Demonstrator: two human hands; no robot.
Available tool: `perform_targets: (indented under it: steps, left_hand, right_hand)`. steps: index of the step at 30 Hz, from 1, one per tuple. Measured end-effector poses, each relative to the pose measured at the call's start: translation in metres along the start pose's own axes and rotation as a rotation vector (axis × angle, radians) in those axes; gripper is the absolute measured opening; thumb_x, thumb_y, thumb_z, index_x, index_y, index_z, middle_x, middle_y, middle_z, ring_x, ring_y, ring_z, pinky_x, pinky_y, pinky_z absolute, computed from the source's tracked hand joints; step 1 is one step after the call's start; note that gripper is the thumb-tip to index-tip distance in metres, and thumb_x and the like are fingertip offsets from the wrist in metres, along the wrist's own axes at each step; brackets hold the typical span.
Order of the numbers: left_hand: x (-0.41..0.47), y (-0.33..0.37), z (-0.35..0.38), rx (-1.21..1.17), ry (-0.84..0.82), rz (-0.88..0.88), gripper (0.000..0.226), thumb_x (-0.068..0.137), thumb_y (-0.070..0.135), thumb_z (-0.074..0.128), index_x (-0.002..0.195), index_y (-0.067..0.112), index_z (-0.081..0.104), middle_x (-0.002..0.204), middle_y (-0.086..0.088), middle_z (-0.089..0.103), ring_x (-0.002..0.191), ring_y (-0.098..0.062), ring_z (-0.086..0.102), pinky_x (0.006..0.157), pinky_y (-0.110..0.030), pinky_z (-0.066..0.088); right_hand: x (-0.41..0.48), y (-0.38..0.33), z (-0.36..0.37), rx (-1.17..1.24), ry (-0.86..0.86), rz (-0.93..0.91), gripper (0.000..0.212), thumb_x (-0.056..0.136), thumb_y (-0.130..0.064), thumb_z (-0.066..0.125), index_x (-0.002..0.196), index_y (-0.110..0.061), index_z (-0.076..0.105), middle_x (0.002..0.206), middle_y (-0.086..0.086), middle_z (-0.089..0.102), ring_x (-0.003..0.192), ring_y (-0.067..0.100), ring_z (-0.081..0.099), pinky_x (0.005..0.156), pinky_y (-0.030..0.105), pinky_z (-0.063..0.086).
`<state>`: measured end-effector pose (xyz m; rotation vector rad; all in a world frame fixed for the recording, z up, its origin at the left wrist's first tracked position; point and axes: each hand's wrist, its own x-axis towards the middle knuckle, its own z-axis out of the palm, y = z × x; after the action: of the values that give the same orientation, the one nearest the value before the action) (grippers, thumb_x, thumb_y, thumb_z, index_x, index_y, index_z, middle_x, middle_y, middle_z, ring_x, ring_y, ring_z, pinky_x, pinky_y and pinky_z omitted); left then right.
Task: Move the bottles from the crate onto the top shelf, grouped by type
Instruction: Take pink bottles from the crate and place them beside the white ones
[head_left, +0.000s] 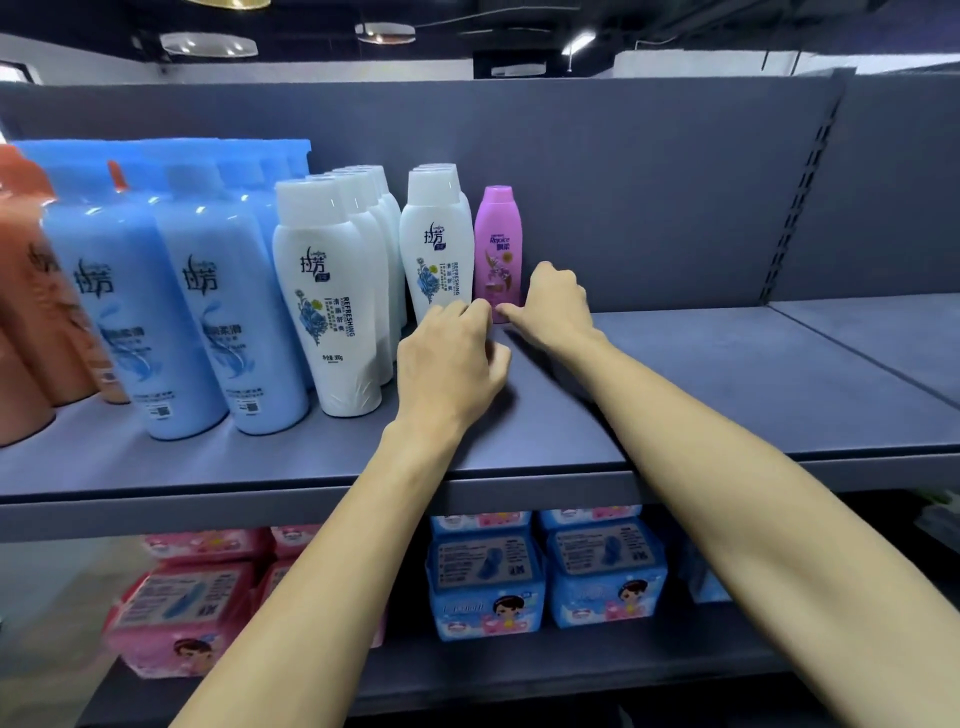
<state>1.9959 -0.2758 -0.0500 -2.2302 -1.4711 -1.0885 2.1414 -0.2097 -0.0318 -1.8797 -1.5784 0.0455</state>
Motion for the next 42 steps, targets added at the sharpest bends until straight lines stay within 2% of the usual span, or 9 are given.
perform_targets:
  steps: [3, 6, 8, 15, 19, 25, 31, 35, 42]
  left_hand:
    - [0.0, 0.001, -0.001, -0.002, -0.034, 0.007, 0.017, 0.083, 0.028, 0.051, 0.091, 0.014, 0.055, 0.088, -0.001, 0.06, 0.089, -0.026, 0.054, 0.064, -0.039, 0.049]
    - [-0.001, 0.004, -0.005, -0.011, -0.052, 0.039, 0.017, 0.084, 0.03, 0.052, 0.09, 0.014, 0.054, 0.088, -0.002, 0.06, 0.089, -0.026, 0.055, 0.063, -0.037, 0.047]
    - [-0.006, 0.009, -0.013, -0.021, -0.034, 0.062, 0.017, 0.085, 0.03, 0.052, 0.088, 0.014, 0.053, 0.086, -0.002, 0.06, 0.088, -0.026, 0.055, 0.062, -0.036, 0.044]
    - [-0.063, 0.031, -0.054, -0.241, 0.023, 0.248, 0.015, 0.087, 0.028, 0.056, 0.091, 0.015, 0.059, 0.087, 0.003, 0.062, 0.086, -0.021, 0.056, 0.062, -0.038, 0.048]
    - [-0.146, 0.03, -0.048, -0.418, 0.166, 0.177, 0.014, 0.084, 0.026, 0.054, 0.088, 0.016, 0.062, 0.081, 0.004, 0.06, 0.079, -0.019, 0.055, 0.061, -0.034, 0.046]
    - [-0.242, 0.026, -0.003, -0.379, -0.163, 0.087, 0.01, 0.084, 0.024, 0.058, 0.086, 0.014, 0.061, 0.08, 0.002, 0.059, 0.08, -0.021, 0.057, 0.062, -0.039, 0.049]
    - [-0.301, 0.022, 0.031, -0.389, -0.331, 0.021, 0.007, 0.083, 0.024, 0.061, 0.087, 0.018, 0.059, 0.08, 0.007, 0.059, 0.079, -0.017, 0.056, 0.06, -0.035, 0.048]
    - [-0.348, 0.019, 0.049, -0.384, -0.471, -0.034, 0.007, 0.083, 0.025, 0.058, 0.087, 0.019, 0.058, 0.077, 0.008, 0.057, 0.077, -0.014, 0.055, 0.057, -0.034, 0.048]
    - [-0.415, 0.019, 0.072, -0.318, -0.735, -0.085, 0.014, 0.087, 0.029, 0.052, 0.095, 0.019, 0.058, 0.085, 0.006, 0.059, 0.084, -0.015, 0.055, 0.065, -0.034, 0.049]
  right_hand:
    - [-0.023, 0.005, -0.019, -0.014, -0.01, -0.002, 0.041, 0.086, -0.036, 0.073, 0.098, -0.01, 0.044, 0.089, 0.003, 0.046, 0.087, 0.031, 0.051, 0.065, 0.036, 0.041]
    - [-0.055, 0.01, -0.036, -0.071, -0.027, -0.045, 0.04, 0.085, -0.031, 0.07, 0.111, -0.007, 0.05, 0.1, 0.008, 0.057, 0.094, 0.034, 0.057, 0.077, 0.043, 0.053]
    - [-0.079, 0.013, -0.05, -0.107, -0.034, -0.074, 0.04, 0.085, -0.027, 0.069, 0.114, -0.007, 0.051, 0.106, 0.011, 0.062, 0.099, 0.034, 0.059, 0.083, 0.046, 0.054]
    - [-0.162, 0.009, -0.092, -0.089, 0.027, -0.152, 0.044, 0.087, -0.027, 0.071, 0.123, -0.008, 0.055, 0.115, 0.009, 0.067, 0.106, 0.027, 0.062, 0.093, 0.044, 0.051]
    - [-0.246, 0.024, -0.082, 0.024, 0.069, -0.216, 0.037, 0.082, -0.019, 0.075, 0.117, -0.018, 0.06, 0.106, -0.003, 0.07, 0.098, 0.013, 0.067, 0.09, 0.037, 0.055]
    - [-0.318, 0.067, -0.03, -0.043, -0.142, -0.107, 0.036, 0.083, -0.017, 0.074, 0.116, -0.015, 0.061, 0.11, -0.002, 0.069, 0.104, 0.016, 0.066, 0.094, 0.039, 0.051]
    - [-0.357, 0.112, 0.019, -0.099, -0.257, 0.019, 0.038, 0.083, -0.021, 0.076, 0.117, -0.016, 0.059, 0.109, 0.0, 0.068, 0.101, 0.018, 0.065, 0.09, 0.038, 0.053]
    - [-0.393, 0.144, 0.057, -0.192, -0.428, 0.159, 0.044, 0.08, -0.022, 0.077, 0.118, -0.017, 0.055, 0.105, 0.002, 0.065, 0.1, 0.025, 0.063, 0.081, 0.035, 0.047]
    - [-0.461, 0.18, 0.113, -0.281, -0.709, 0.335, 0.034, 0.084, -0.012, 0.065, 0.115, -0.011, 0.05, 0.116, 0.01, 0.059, 0.109, 0.035, 0.06, 0.087, 0.04, 0.049]
